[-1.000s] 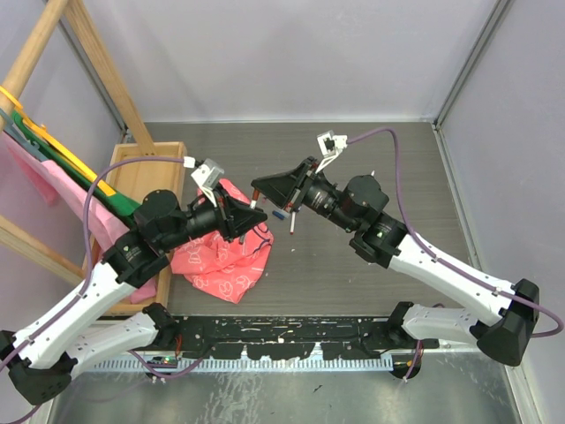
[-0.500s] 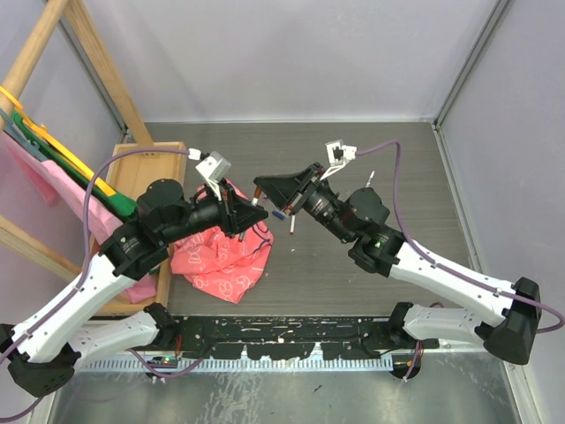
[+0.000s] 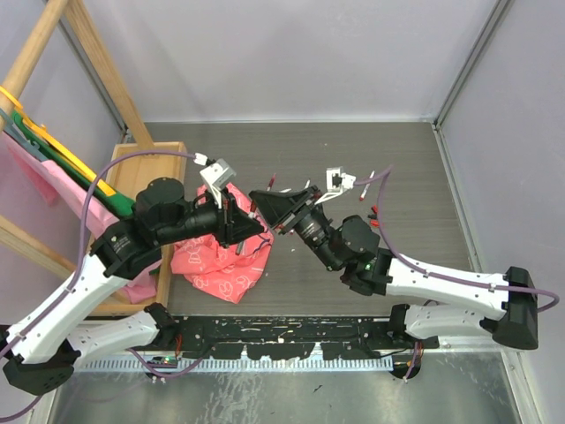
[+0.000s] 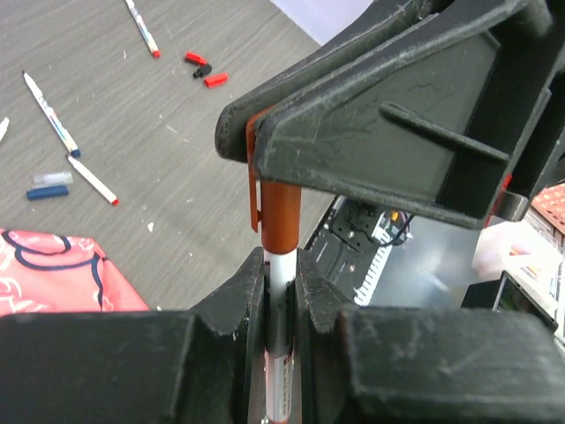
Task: Insert the pens into the pen caps
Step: Press the pen cap onto the pen.
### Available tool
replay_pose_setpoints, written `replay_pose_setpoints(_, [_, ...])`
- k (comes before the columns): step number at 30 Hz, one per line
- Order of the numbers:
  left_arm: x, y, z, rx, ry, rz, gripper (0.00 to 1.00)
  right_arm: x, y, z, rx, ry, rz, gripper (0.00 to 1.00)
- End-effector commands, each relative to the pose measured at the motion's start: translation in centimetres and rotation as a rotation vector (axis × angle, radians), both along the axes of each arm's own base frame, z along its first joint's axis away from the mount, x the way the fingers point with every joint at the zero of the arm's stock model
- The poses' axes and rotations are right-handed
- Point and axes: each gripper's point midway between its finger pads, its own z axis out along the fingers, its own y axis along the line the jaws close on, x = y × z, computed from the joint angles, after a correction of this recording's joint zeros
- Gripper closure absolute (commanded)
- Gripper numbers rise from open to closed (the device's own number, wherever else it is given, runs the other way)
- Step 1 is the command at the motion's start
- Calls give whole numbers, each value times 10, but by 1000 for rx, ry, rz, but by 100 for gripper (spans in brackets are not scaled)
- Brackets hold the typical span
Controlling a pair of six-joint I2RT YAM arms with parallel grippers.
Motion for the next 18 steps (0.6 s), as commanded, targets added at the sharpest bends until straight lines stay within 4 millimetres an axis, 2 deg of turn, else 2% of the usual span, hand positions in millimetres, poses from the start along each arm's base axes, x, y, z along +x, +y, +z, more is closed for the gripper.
replay_pose_setpoints(1, [41,14,148,-363,-375,203,100,-113,65,-149,-449,114,471,100])
replay_pose_setpoints(4, [38,17,148,-357,-379,205,100,-120,66,-157,-471,121,473,100])
replay_pose_setpoints(7, [34,21,140,-337,-379,203,100,-115,60,-147,-469,107,438,100])
replay_pose_setpoints(13, [12,30,113,-288,-352,146,100,-90,51,-108,-479,34,340,100])
replay_pose_setpoints(18, [-5,38,87,-245,-322,103,100,-77,50,-69,-434,-25,294,100])
